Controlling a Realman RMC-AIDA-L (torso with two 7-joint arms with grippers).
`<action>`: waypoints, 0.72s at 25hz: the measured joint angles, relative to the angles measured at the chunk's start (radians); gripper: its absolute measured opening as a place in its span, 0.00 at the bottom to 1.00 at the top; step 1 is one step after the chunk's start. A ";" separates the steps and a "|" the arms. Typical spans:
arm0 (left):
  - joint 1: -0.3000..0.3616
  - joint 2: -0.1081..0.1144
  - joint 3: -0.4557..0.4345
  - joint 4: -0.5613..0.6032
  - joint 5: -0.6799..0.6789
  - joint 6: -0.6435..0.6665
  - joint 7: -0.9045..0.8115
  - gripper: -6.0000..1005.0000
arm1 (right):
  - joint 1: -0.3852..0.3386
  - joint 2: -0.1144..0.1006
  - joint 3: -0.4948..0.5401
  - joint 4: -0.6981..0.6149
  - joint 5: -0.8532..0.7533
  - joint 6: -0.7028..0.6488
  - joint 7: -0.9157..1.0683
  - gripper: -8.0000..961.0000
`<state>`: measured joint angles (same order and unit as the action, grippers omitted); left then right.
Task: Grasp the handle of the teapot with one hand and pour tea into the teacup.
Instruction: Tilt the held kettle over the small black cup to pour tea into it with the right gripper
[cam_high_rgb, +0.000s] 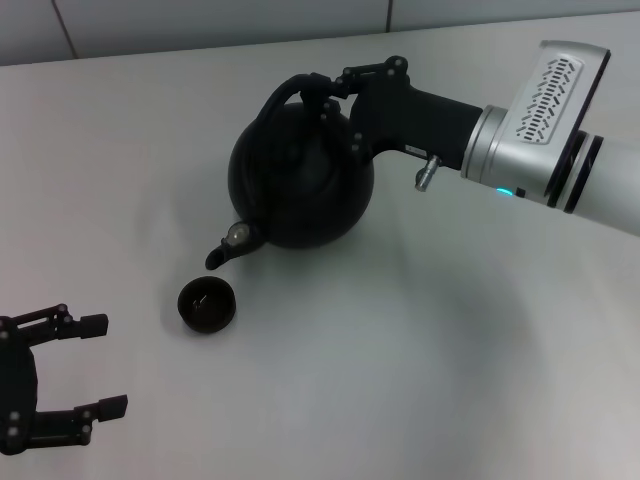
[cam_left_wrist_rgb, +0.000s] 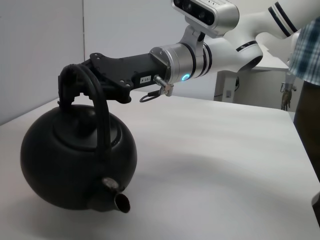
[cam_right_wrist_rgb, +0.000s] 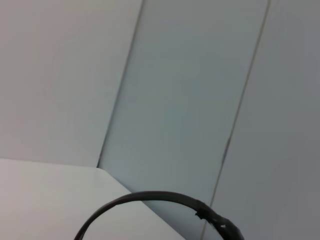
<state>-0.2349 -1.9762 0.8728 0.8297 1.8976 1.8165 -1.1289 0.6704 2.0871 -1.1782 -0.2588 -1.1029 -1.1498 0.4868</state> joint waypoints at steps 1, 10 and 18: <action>0.000 0.000 0.000 0.000 0.000 0.000 0.000 0.83 | 0.002 0.000 -0.003 -0.003 0.000 0.000 0.000 0.11; 0.003 -0.002 0.000 0.000 0.000 0.000 0.000 0.83 | -0.008 0.000 -0.055 -0.062 0.000 0.003 0.000 0.11; 0.008 0.000 -0.007 0.000 0.000 -0.004 0.000 0.83 | -0.010 0.002 -0.083 -0.085 0.000 0.002 -0.062 0.11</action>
<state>-0.2271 -1.9764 0.8658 0.8298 1.8975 1.8124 -1.1289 0.6602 2.0895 -1.2613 -0.3442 -1.1029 -1.1478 0.4248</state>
